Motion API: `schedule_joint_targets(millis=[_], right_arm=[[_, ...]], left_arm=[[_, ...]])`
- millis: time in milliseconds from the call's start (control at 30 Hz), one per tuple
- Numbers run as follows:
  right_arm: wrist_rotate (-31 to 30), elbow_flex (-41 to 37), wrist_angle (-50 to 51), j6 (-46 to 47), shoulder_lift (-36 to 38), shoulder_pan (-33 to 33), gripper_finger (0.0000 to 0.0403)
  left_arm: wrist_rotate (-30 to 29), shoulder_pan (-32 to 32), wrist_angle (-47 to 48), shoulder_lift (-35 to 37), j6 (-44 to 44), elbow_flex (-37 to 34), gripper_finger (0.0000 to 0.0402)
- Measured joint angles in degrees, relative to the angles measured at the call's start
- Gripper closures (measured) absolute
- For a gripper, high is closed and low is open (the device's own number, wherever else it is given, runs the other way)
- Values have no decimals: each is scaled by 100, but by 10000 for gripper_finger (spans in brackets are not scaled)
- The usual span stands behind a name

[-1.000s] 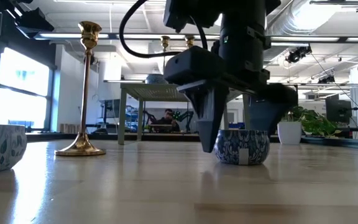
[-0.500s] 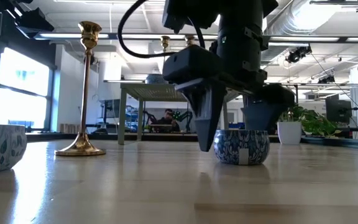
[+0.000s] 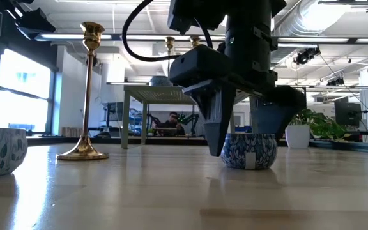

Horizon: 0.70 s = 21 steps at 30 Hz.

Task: Pick & Place candle stick holders
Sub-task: Put the right blue scented candle on the shelf

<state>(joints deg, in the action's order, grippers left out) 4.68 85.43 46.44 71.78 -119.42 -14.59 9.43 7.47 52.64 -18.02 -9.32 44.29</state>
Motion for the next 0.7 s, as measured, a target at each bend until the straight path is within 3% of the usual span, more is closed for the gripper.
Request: schedule_joint_targets(millis=[700], right_arm=[[16, 0, 153, 38, 0, 0, 15]], left_arm=[[0, -1, 1, 0, 0, 0, 73]])
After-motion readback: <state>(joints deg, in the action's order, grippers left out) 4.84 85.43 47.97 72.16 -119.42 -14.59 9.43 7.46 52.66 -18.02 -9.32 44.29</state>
